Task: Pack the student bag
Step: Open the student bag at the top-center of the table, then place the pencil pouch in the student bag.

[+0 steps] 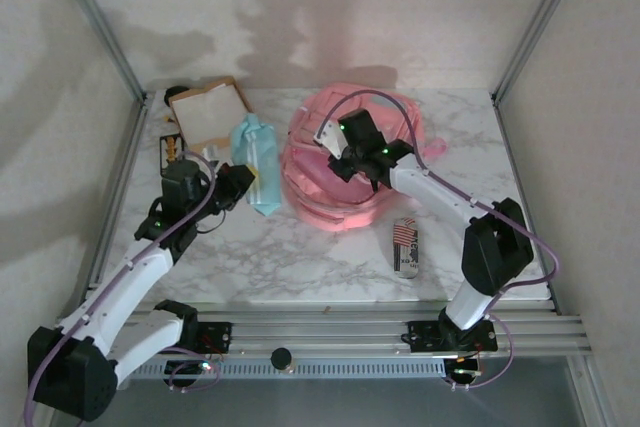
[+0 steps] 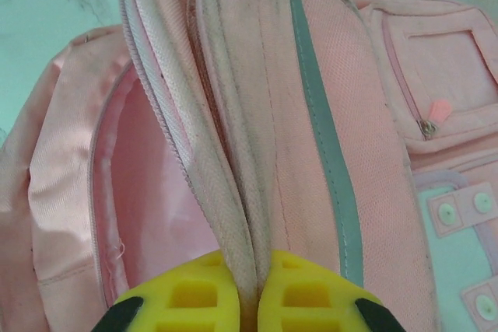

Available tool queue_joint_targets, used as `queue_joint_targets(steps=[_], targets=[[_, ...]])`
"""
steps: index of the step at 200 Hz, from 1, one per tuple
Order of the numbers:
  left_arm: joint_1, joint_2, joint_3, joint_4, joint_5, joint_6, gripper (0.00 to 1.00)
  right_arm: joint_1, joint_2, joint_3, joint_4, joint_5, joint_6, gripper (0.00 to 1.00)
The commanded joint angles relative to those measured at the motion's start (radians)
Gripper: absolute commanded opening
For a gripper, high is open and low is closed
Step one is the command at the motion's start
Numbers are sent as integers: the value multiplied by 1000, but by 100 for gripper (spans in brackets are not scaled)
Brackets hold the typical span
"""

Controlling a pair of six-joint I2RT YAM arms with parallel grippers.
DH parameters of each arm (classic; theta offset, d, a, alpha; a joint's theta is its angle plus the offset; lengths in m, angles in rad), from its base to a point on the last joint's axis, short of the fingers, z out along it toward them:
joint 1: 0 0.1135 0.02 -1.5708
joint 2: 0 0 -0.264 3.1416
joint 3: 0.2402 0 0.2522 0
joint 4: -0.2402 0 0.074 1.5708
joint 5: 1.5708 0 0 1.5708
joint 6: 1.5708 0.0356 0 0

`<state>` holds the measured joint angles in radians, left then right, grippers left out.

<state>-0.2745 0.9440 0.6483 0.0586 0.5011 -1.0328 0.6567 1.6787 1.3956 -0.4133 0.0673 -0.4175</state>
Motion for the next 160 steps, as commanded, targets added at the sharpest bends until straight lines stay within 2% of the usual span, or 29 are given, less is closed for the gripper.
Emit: queue_joint_targets(steps=[1,39,70,112,141,160], targets=[[-68,-17,-62,216,-58,-221,0,3,-6,93,32,-25,94,0],[-222,7,-180,443,-215,-476,0,1,13,166,-9,-6,100,0],[-312,35,-163,385,-301,-570,0,-3,32,214,-35,-35,103,0],[-376,238,-88,602,-308,-566,0,-3,18,190,-15,-81,109,0],[-392,386,53,525,-326,-481,0,-3,9,178,-9,-100,121,0],[-402,488,23,747,-361,-520,0,-3,3,177,-8,-123,125,0]])
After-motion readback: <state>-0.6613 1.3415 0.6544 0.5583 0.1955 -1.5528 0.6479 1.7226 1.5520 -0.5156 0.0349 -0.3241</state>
